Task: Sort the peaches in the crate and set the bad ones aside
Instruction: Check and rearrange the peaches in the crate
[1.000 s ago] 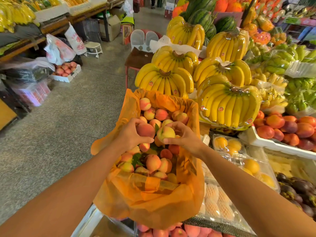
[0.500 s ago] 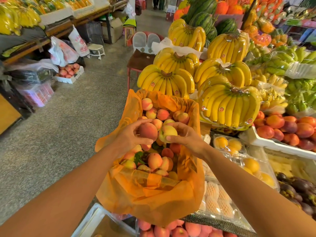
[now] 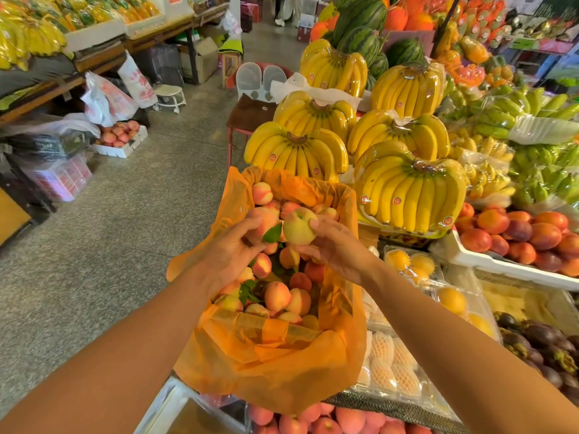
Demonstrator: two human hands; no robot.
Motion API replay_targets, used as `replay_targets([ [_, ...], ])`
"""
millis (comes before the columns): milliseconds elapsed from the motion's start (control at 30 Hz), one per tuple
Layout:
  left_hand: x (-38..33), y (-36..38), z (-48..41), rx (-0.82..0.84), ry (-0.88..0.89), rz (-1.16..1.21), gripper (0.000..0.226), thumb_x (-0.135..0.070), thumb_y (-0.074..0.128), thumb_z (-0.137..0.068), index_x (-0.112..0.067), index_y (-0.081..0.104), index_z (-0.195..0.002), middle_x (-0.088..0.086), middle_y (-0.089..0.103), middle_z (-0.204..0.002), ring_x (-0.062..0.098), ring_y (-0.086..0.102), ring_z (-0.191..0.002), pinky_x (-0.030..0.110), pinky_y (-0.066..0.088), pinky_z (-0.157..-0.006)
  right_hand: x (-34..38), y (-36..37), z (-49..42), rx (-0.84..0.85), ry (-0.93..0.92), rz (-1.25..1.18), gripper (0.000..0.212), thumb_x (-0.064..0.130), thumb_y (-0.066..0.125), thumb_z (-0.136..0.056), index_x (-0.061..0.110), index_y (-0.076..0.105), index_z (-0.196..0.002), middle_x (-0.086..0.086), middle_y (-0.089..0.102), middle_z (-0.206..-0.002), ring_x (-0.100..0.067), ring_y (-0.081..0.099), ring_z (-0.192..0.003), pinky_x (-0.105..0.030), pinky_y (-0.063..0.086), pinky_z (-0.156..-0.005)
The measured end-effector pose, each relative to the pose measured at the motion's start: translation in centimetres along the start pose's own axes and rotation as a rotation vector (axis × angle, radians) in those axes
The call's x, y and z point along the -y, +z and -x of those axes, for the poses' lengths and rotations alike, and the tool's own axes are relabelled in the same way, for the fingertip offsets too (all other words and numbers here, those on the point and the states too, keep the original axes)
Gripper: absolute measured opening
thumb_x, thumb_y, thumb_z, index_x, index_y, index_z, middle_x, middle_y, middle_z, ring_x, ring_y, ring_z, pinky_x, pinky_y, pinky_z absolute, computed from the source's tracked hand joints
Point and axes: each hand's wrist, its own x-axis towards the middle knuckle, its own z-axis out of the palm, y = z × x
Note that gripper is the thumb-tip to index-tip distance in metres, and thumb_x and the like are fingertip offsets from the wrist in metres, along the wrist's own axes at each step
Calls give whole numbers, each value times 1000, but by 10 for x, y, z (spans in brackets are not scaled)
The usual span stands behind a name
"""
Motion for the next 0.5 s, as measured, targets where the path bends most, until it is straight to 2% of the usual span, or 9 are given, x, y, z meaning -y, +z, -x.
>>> replay_targets([
  [67, -2, 1, 0, -37, -18, 136, 51, -22, 70, -81, -4, 53, -126, 19, 54, -134, 30, 50, -127, 42, 49, -98, 1, -2, 0, -52, 45, -156, 35, 25, 58, -86, 10, 60, -117, -13, 70, -102, -24, 70, -90, -29, 61, -72],
  [100, -2, 2, 0, -55, -37, 171, 47, -27, 63, -86, -5, 53, -126, 20, 55, -132, 32, 51, -125, 44, 50, -96, 1, -3, 0, -71, 71, -220, 35, 27, 57, -86, 11, 60, -117, -14, 71, -98, -24, 70, -87, -29, 61, -69],
  [200, -4, 4, 1, -121, -126, 183, 47, -40, 49, -94, -3, 51, -122, 24, 60, -117, 35, 58, -111, 51, 50, -93, -2, -8, -2, -93, 139, -240, 52, 36, 59, -84, 8, 53, -128, -19, 71, -100, -26, 72, -86, -30, 61, -71],
  [267, -5, 4, 2, -111, -177, 106, 54, -48, 48, -92, -1, 53, -118, 21, 64, -108, 31, 61, -103, 48, 49, -90, -5, -12, -4, -112, 183, -153, 61, 44, 60, -81, 8, 52, -130, -20, 69, -106, -25, 71, -88, -32, 61, -75],
  [367, -9, 7, 4, -129, -199, -28, 52, -50, 47, -92, -3, 54, -116, 18, 64, -104, 28, 64, -92, 44, 53, -82, -6, -18, -7, -131, 192, -22, 52, 47, 59, -84, 13, 58, -124, -17, 67, -109, -23, 70, -89, -33, 59, -79],
  [433, -11, 9, 5, -216, -114, -197, 36, -43, 56, -90, -13, 57, -109, 16, 62, -108, 28, 66, -88, 43, 55, -81, -5, -22, -11, -142, 180, 121, 52, 44, 63, -83, 15, 58, -126, -15, 64, -118, -23, 67, -97, -35, 56, -86],
  [500, -12, 1, 6, -287, 65, -461, 32, -38, 69, -82, -16, 64, -104, 14, 64, -112, 24, 67, -91, 42, 55, -85, -5, -24, -13, -144, 181, 317, 63, 41, 71, -76, 14, 53, -131, -12, 63, -124, -22, 64, -104, -32, 53, -85],
])
